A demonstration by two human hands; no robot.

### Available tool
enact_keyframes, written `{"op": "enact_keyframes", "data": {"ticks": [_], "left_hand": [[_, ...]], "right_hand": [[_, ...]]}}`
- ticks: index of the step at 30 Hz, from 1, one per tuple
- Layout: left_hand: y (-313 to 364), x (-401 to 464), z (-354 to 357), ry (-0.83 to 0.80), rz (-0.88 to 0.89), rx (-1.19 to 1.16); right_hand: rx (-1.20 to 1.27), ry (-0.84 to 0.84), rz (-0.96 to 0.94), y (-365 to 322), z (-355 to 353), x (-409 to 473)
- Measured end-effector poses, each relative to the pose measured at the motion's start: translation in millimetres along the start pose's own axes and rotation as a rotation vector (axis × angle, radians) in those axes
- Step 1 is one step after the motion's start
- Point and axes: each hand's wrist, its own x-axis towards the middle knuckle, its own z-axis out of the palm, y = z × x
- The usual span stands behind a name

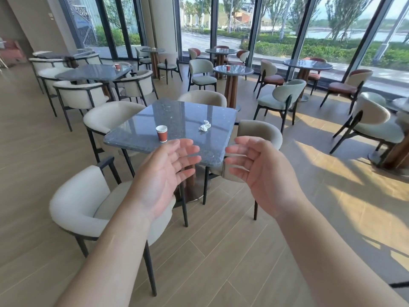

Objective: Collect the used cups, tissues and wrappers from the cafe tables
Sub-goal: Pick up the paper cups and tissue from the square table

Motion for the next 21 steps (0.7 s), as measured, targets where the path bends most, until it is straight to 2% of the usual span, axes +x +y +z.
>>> {"op": "enact_keyframes", "data": {"ticks": [9, 13, 21], "left_hand": [[11.2, 122.3, -50.0, 0.063, -0.005, 0.034], [-0.3, 171.1, -58.1, 0.083, -0.031, 0.058], [-27.4, 268.5, -55.9, 0.123, -0.038, 0.103]], "right_hand": [[0.012, 0.013, 0.008, 15.3, 24.1, 122.4], [0.005, 0.030, 0.013, 25.5, 17.5, 171.3], [0.056, -0.047, 0.065, 51.3, -9.7, 277.7]]}}
